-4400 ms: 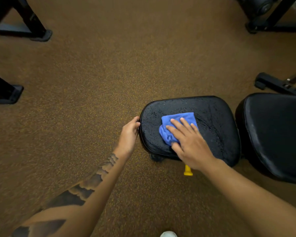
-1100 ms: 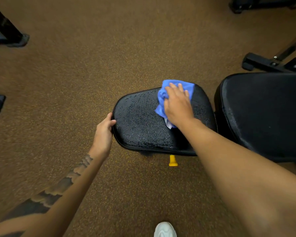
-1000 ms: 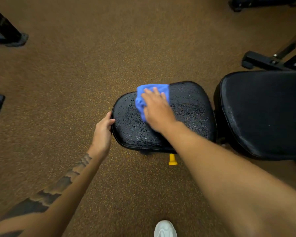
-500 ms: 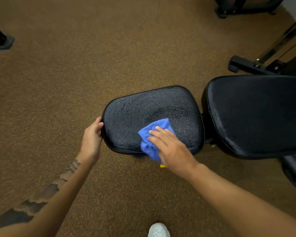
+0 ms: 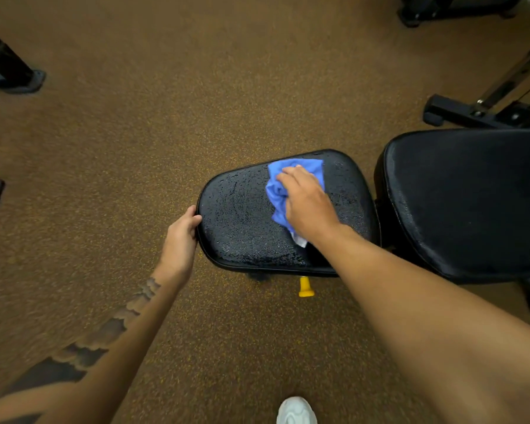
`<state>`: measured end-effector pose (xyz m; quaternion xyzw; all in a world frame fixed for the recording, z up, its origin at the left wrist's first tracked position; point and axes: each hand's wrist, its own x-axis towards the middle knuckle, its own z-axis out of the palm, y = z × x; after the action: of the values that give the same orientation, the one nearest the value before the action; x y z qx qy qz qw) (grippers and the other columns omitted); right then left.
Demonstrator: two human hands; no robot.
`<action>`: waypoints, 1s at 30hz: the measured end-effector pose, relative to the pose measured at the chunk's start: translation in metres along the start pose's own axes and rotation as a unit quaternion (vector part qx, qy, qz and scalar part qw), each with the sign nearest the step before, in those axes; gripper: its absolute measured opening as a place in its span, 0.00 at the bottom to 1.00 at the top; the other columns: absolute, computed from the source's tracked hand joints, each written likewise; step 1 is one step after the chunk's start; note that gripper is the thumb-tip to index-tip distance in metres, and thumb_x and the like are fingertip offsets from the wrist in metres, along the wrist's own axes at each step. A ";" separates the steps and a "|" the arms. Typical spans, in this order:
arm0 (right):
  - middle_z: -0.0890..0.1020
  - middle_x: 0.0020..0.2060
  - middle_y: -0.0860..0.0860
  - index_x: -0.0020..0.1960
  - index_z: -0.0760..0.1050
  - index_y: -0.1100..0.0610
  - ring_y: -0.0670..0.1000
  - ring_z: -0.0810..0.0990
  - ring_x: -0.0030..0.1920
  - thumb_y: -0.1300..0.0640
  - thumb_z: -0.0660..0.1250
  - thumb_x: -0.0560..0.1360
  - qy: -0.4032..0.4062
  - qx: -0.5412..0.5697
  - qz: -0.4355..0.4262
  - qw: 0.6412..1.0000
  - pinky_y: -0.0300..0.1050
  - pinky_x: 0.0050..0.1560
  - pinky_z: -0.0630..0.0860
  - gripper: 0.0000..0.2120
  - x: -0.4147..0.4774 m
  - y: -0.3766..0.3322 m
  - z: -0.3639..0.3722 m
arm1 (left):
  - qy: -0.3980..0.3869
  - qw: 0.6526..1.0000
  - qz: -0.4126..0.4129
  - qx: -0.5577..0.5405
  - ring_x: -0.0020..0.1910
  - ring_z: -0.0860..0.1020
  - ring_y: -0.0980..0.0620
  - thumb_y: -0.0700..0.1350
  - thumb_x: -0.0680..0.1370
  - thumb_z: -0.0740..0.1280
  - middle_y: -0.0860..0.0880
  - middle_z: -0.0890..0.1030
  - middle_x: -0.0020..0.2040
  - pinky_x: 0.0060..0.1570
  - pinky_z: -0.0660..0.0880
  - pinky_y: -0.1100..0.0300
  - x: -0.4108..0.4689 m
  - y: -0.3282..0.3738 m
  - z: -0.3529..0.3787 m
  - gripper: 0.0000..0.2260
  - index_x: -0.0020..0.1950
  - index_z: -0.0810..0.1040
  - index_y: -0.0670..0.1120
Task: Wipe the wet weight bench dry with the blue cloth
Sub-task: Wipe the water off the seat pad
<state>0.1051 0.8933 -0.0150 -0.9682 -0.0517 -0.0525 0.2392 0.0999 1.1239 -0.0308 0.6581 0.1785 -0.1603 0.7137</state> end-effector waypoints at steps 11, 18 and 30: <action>0.77 0.63 0.57 0.63 0.75 0.60 0.60 0.71 0.68 0.60 0.54 0.72 -0.062 -0.024 -0.123 0.990 0.57 0.68 0.66 0.22 -0.073 -0.025 0.017 | -0.014 0.920 0.220 0.323 0.74 0.62 0.60 0.48 0.73 0.64 0.55 0.65 0.74 0.73 0.56 0.64 -0.031 0.000 0.005 0.30 0.74 0.67 0.42; 0.68 0.71 0.60 0.71 0.63 0.65 0.57 0.63 0.73 0.55 0.54 0.72 -0.105 0.009 -0.086 0.991 0.55 0.73 0.60 0.29 -0.075 -0.019 0.013 | -0.237 0.751 0.373 0.491 0.78 0.49 0.55 0.49 0.70 0.72 0.44 0.54 0.79 0.76 0.49 0.61 -0.043 -0.010 0.039 0.43 0.78 0.54 0.38; 0.60 0.75 0.56 0.74 0.60 0.62 0.55 0.53 0.77 0.44 0.55 0.77 -0.096 -0.058 -0.074 0.991 0.54 0.75 0.54 0.31 -0.112 0.000 -0.005 | -0.193 0.655 0.423 0.595 0.74 0.63 0.41 0.44 0.71 0.76 0.40 0.68 0.73 0.72 0.57 0.47 -0.039 -0.019 0.047 0.31 0.71 0.70 0.37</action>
<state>-0.0060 0.8825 -0.0247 -0.9744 -0.1432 0.0201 0.1724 0.0590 1.0756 -0.0260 0.9006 -0.3946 -0.0359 0.1785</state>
